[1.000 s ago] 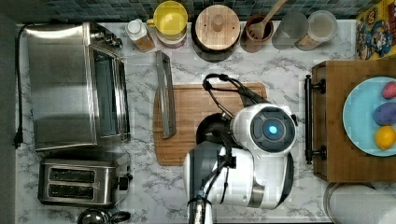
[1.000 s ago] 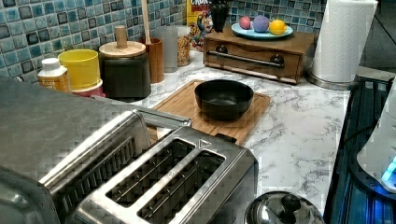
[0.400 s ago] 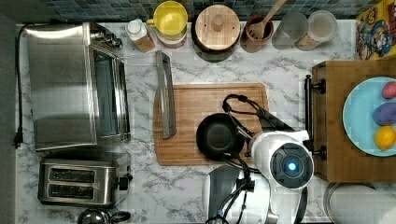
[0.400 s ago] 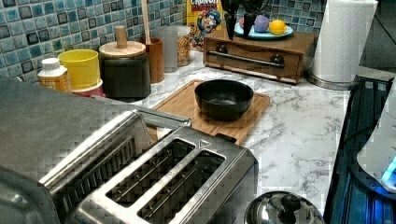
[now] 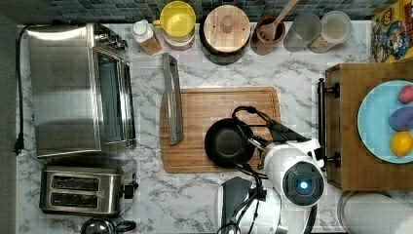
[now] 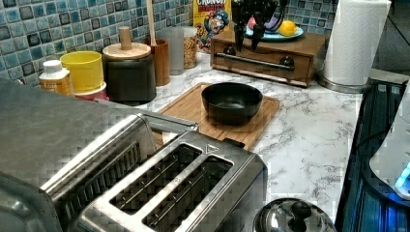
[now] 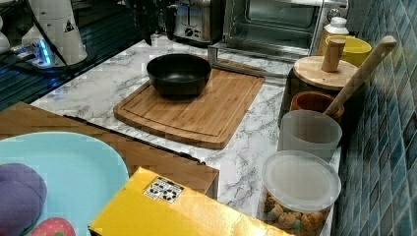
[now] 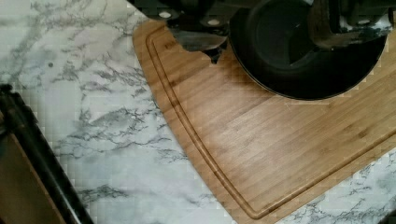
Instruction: Pick up the bowl.
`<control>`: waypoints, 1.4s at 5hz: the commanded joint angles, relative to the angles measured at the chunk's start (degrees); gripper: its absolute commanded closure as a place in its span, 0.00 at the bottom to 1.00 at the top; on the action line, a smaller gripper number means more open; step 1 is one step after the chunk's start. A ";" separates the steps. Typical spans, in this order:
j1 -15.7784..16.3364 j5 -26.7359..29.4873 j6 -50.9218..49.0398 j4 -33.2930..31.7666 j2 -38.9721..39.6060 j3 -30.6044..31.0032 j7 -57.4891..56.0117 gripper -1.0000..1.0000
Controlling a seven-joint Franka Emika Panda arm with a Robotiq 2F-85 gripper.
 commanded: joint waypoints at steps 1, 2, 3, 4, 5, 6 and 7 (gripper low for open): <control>0.41 3.38 3.76 -5.81 2.47 -2.03 -5.05 0.50; 1.54 4.80 4.87 -6.63 4.15 -2.82 -6.72 0.50; 1.33 6.34 5.65 -7.50 4.55 -3.23 -9.88 0.50; 2.25 9.44 10.20 -9.92 3.57 -3.02 -14.03 0.50; 2.74 9.08 12.26 -10.57 4.89 -2.70 -14.00 0.50; 3.88 11.68 12.32 -10.17 6.07 -3.22 -16.65 0.50; 4.80 13.63 13.47 -9.92 7.13 -3.19 -17.65 0.50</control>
